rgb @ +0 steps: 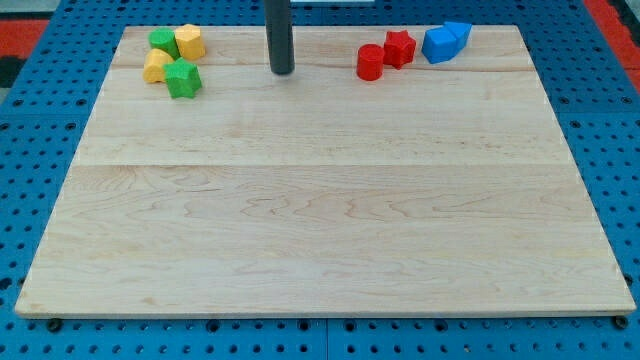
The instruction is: Push the red star towards the group of blocks
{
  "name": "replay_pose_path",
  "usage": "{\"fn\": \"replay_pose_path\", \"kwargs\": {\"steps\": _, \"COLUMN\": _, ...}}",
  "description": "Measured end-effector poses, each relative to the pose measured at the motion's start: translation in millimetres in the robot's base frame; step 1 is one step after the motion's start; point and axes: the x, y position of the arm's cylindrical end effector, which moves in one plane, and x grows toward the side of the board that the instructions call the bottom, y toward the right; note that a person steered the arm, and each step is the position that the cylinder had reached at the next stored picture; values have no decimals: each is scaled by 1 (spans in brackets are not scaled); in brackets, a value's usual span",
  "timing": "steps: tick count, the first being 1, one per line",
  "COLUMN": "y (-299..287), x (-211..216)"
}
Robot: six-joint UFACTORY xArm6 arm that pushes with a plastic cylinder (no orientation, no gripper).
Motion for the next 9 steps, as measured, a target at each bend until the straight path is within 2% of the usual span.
{"fn": "replay_pose_path", "kwargs": {"steps": 1, "y": 76, "x": 17}}
{"fn": "replay_pose_path", "kwargs": {"steps": 2, "y": 159, "x": 0}}
{"fn": "replay_pose_path", "kwargs": {"steps": 3, "y": 196, "x": -35}}
{"fn": "replay_pose_path", "kwargs": {"steps": 5, "y": 184, "x": -63}}
{"fn": "replay_pose_path", "kwargs": {"steps": 7, "y": 149, "x": -67}}
{"fn": "replay_pose_path", "kwargs": {"steps": 8, "y": 151, "x": -66}}
{"fn": "replay_pose_path", "kwargs": {"steps": 9, "y": 152, "x": -85}}
